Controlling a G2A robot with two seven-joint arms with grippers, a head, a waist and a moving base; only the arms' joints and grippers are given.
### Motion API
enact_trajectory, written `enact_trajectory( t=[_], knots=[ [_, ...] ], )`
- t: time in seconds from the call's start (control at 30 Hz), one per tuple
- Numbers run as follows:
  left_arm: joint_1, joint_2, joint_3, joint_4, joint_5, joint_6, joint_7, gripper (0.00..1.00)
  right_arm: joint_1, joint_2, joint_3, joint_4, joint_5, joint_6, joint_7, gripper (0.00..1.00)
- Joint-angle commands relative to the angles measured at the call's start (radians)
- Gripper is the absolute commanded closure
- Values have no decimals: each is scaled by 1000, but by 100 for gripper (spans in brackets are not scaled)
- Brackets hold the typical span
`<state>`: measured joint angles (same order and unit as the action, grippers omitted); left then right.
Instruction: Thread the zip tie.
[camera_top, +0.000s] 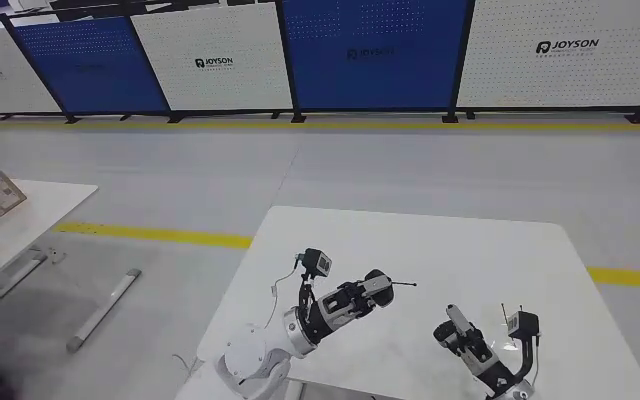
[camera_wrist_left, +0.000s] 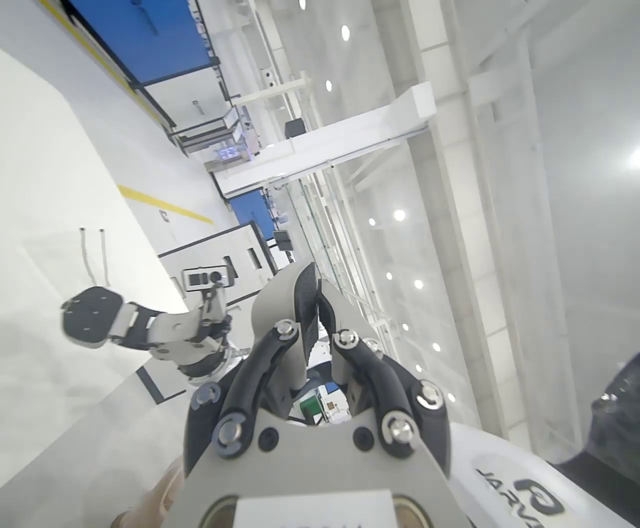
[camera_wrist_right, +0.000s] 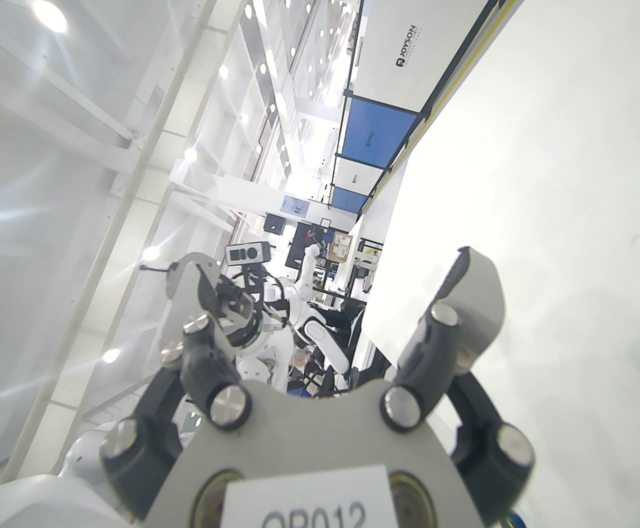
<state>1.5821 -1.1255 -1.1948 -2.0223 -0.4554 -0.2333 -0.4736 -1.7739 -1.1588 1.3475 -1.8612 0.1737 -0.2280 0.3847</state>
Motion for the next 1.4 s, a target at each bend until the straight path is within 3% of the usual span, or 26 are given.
enact_trajectory(
  t=[0.0, 0.17, 0.43, 0.67, 0.9, 1.07, 1.37],
  knots=[
    [15, 3, -11, -32, 11, 5, -4, 100, 0, 0, 0, 0, 0, 0, 0, 0],
    [23, 6, -19, -46, 58, 33, 5, 100, 0, 0, 0, 0, 0, 0, 0, 0],
    [16, 2, 12, 66, 150, 72, 102, 100, 0, 0, 0, 0, 0, 0, 0, 0],
    [6, -1, 38, 157, 137, 106, 97, 100, 0, 0, 0, 0, 0, 0, 0, 0],
    [-10, -3, 55, 203, 118, 109, 75, 100, 0, 0, 0, 0, 0, 0, 0, 0],
    [-23, -3, 55, 156, 116, 94, 56, 100, 0, 0, 0, 0, 0, 0, 0, 0],
    [-1, 6, 24, -48, 168, 72, 42, 100, 0, 0, 0, 0, 0, 0, 0, 0]
  ],
)
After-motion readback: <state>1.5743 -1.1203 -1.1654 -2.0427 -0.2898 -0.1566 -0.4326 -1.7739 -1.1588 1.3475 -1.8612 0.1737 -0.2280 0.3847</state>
